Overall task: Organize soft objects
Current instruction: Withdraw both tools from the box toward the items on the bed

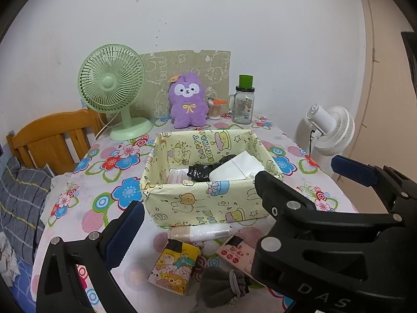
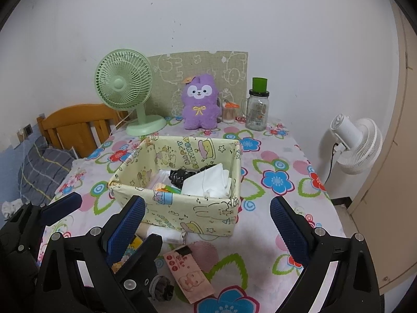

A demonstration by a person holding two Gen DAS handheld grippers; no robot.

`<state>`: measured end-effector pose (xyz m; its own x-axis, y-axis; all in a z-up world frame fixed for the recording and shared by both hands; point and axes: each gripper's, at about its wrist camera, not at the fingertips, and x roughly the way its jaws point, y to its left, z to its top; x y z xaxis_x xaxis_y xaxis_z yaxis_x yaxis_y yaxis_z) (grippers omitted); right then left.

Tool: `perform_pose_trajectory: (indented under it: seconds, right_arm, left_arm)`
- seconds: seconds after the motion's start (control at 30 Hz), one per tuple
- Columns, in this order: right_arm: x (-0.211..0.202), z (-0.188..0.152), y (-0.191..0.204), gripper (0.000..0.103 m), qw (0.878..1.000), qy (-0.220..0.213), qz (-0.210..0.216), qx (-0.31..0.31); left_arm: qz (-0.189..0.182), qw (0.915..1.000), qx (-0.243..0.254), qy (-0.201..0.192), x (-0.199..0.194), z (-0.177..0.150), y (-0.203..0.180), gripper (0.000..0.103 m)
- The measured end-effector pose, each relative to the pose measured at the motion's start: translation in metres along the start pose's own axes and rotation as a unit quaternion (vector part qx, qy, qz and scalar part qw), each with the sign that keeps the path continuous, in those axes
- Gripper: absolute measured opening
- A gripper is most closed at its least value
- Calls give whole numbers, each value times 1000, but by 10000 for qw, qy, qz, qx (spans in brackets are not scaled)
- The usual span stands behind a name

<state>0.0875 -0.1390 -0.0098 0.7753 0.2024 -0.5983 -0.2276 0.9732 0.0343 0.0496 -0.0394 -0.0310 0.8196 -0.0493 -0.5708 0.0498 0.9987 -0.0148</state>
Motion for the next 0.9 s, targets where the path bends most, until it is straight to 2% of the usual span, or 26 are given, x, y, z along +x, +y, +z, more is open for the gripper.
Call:
perform_pose_trajectory:
  seconds: [0.33, 0.9]
  right_arm:
    - [-6, -12, -4, 98, 9999, -11, 106, 60]
    - [13, -35, 3, 98, 9992, 270, 268, -83]
  left_arm:
    - [-60, 10000, 73, 3, -5, -10, -7, 103]
    - [-110, 9992, -8, 379, 19, -35, 0, 103]
